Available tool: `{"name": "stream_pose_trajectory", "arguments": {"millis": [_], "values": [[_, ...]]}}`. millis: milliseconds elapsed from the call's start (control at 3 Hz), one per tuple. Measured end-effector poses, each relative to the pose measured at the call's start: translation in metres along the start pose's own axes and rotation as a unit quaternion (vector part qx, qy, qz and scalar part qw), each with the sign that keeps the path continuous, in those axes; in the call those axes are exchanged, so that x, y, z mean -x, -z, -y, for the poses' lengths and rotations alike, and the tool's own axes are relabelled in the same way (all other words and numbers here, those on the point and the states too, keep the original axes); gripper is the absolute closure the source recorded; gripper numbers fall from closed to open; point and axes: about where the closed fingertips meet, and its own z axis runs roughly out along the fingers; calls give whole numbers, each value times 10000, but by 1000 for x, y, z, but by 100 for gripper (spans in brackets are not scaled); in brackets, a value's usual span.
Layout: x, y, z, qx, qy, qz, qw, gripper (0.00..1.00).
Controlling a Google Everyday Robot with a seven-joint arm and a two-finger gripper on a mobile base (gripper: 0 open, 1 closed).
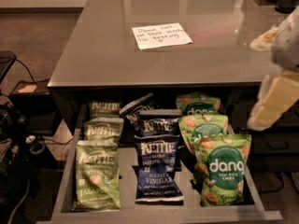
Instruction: Pick green jalapeno chip bag from top drawer and place on counter
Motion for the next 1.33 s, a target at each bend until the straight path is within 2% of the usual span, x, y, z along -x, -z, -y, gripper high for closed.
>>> {"name": "stream_pose_trajectory", "arguments": {"millis": [333,667,1000,1333], "values": [[39,-49,-26,415,-22,742,9964,0],[80,-95,-46,774,-210,1430,9865,0],[132,-122,-66,1009,-354,2016,9736,0],[132,-122,-66,1009,-355,2017,9736,0]]}}
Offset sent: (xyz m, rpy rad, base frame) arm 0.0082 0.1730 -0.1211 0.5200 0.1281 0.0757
